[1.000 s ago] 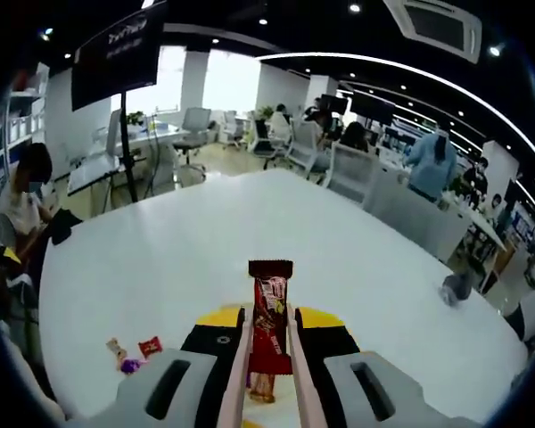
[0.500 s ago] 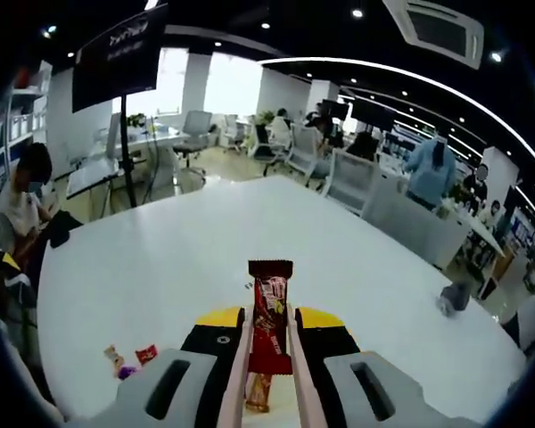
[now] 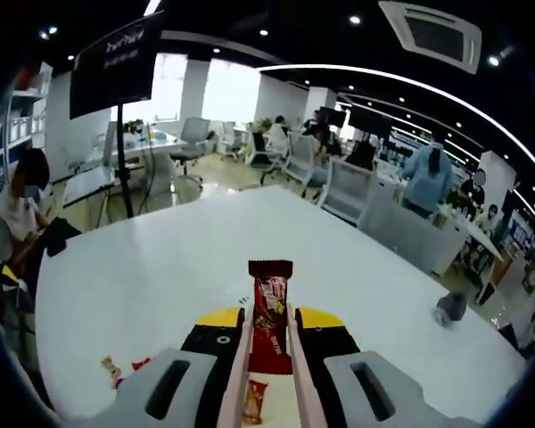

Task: Place the target food into the container with the food tongs after gripping and lifting it, then release it inside without dropping or visibly crushing the food.

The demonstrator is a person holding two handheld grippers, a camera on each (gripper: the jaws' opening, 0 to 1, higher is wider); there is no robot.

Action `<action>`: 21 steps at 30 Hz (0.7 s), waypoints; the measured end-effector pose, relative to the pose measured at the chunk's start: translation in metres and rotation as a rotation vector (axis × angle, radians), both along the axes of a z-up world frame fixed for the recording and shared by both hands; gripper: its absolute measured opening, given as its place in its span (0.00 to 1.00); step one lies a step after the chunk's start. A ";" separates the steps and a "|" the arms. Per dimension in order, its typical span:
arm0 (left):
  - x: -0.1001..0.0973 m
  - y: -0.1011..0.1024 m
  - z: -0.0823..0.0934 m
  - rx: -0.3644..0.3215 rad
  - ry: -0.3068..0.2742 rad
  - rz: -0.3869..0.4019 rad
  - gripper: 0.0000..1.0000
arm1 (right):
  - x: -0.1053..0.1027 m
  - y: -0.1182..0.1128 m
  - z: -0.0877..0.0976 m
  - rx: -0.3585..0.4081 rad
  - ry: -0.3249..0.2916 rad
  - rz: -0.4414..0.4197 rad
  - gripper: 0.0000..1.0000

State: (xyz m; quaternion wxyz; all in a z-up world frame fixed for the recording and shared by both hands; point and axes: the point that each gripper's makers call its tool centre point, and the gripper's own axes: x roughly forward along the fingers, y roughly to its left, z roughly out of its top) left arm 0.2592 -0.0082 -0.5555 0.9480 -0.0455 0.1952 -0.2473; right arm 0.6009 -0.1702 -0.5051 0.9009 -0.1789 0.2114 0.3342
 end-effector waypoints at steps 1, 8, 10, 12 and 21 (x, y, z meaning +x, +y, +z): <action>0.000 0.000 0.000 0.000 0.000 0.000 0.85 | 0.001 0.001 0.000 -0.001 -0.001 0.002 0.22; 0.000 -0.001 0.000 -0.002 0.001 0.001 0.85 | 0.005 0.001 0.003 -0.008 -0.008 0.006 0.22; 0.000 -0.001 -0.001 -0.002 0.001 0.002 0.85 | 0.006 0.001 0.004 -0.009 -0.012 0.006 0.22; 0.000 -0.002 -0.001 -0.004 0.001 0.002 0.85 | 0.007 0.000 0.004 -0.014 -0.016 0.009 0.22; 0.000 -0.002 -0.001 -0.002 0.000 0.001 0.85 | 0.009 -0.002 0.003 -0.021 -0.017 0.008 0.22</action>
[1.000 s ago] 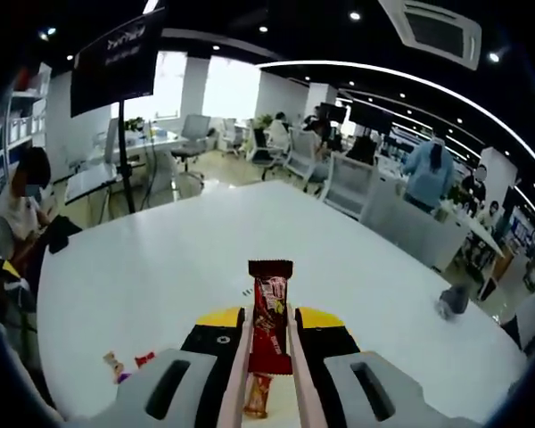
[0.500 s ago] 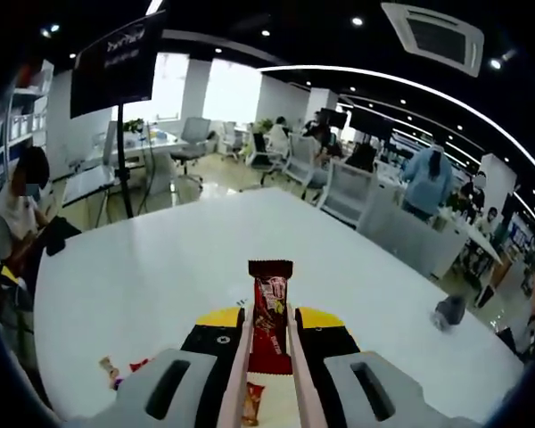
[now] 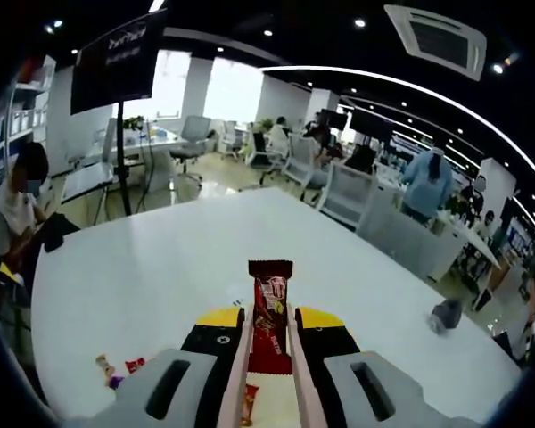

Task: Place the target food into the container with the food tongs after gripping and lifting it, then release it inside without dropping or visibly crushing the food.

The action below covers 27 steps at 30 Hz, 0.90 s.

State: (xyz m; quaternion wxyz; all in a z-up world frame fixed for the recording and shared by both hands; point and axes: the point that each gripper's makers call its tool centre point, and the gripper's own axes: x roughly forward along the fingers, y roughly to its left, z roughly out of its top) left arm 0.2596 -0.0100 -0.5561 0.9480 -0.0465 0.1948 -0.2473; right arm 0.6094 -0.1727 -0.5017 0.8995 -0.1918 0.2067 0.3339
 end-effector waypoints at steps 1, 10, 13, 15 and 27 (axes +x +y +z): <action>0.000 0.000 0.000 -0.001 0.000 0.001 0.85 | 0.001 -0.001 0.000 -0.002 -0.002 -0.001 0.22; 0.000 0.000 0.000 0.000 0.000 0.002 0.85 | 0.005 -0.005 -0.002 -0.007 0.000 -0.004 0.22; 0.001 0.000 0.001 0.000 0.000 0.001 0.85 | 0.005 -0.006 -0.003 -0.010 0.001 -0.006 0.22; 0.001 0.000 0.001 0.001 0.000 0.000 0.85 | 0.005 -0.007 -0.003 -0.010 0.002 -0.007 0.22; 0.004 -0.001 0.001 0.002 0.002 -0.007 0.85 | 0.004 -0.009 -0.005 -0.008 0.007 -0.014 0.22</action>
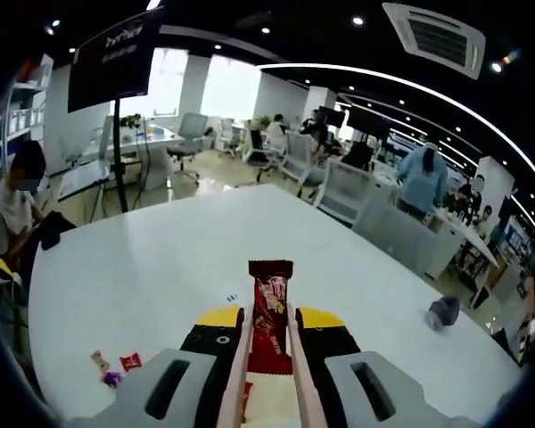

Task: Place the target food into the container with the food tongs after gripping and lifting it, then release it inside without dropping or visibly crushing the food.

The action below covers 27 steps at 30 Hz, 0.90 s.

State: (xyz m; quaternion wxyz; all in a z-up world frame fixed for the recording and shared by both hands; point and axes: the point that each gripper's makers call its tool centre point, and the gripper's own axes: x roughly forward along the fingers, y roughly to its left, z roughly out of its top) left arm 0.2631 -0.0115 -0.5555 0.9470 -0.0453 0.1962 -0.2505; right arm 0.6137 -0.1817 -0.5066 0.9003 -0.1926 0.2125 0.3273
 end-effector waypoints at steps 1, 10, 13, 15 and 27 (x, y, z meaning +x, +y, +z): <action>0.000 0.000 0.000 0.000 0.000 0.000 0.85 | 0.000 0.000 0.000 0.000 0.001 0.000 0.22; 0.000 -0.001 -0.001 -0.003 0.005 -0.002 0.85 | 0.000 -0.001 -0.001 -0.001 0.002 -0.002 0.23; 0.000 -0.001 -0.002 -0.004 0.006 -0.003 0.85 | -0.001 -0.002 -0.002 0.001 0.003 -0.005 0.23; 0.000 -0.001 -0.002 -0.003 0.007 -0.004 0.85 | -0.002 -0.002 -0.002 0.002 0.004 -0.005 0.23; 0.000 -0.006 -0.003 -0.002 0.008 -0.015 0.85 | -0.016 -0.012 -0.007 0.008 0.009 -0.017 0.23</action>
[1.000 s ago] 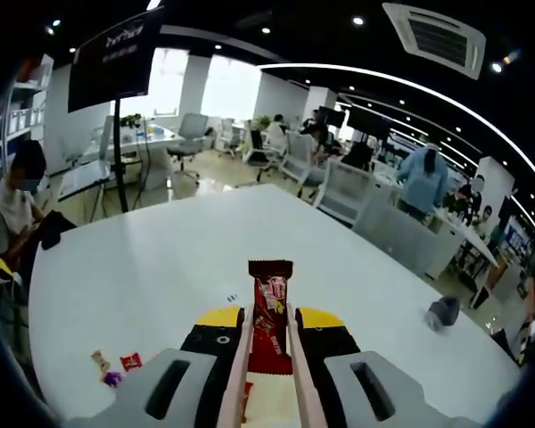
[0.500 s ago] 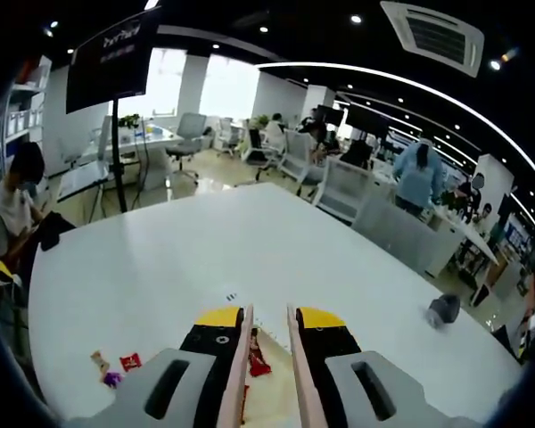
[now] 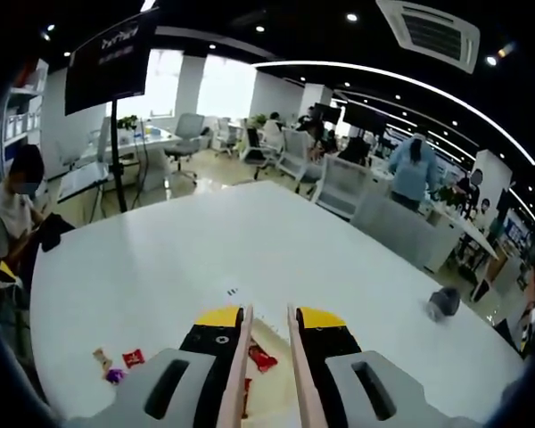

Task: Place the target food into the container with the food tongs after gripping and lifting it, then release it inside without dropping or visibly crushing the food.

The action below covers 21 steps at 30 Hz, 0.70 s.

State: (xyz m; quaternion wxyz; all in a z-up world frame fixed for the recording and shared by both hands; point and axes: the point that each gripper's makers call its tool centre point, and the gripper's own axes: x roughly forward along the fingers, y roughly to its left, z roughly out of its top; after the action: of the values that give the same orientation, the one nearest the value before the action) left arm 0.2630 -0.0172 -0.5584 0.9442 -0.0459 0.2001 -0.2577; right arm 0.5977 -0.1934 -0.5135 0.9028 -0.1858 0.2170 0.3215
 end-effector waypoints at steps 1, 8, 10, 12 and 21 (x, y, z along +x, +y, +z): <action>0.000 0.000 0.000 0.000 -0.001 0.001 0.85 | -0.003 -0.001 -0.001 -0.002 -0.002 0.001 0.23; 0.001 -0.003 0.001 0.005 -0.004 -0.009 0.85 | -0.016 -0.014 -0.016 -0.009 0.019 -0.007 0.23; 0.002 -0.004 0.001 0.005 -0.006 -0.011 0.85 | -0.025 -0.017 -0.024 -0.001 0.042 -0.013 0.23; 0.002 -0.005 0.002 0.005 -0.008 -0.013 0.85 | -0.033 -0.018 -0.032 -0.008 0.054 -0.010 0.23; -0.002 -0.009 0.002 0.006 -0.006 -0.017 0.85 | -0.060 -0.028 -0.066 -0.025 0.127 -0.009 0.23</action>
State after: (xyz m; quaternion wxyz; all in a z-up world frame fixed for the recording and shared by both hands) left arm 0.2609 -0.0263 -0.5565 0.9426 -0.0405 0.1986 -0.2654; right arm 0.5377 -0.2216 -0.5798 0.8861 -0.1754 0.2788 0.3261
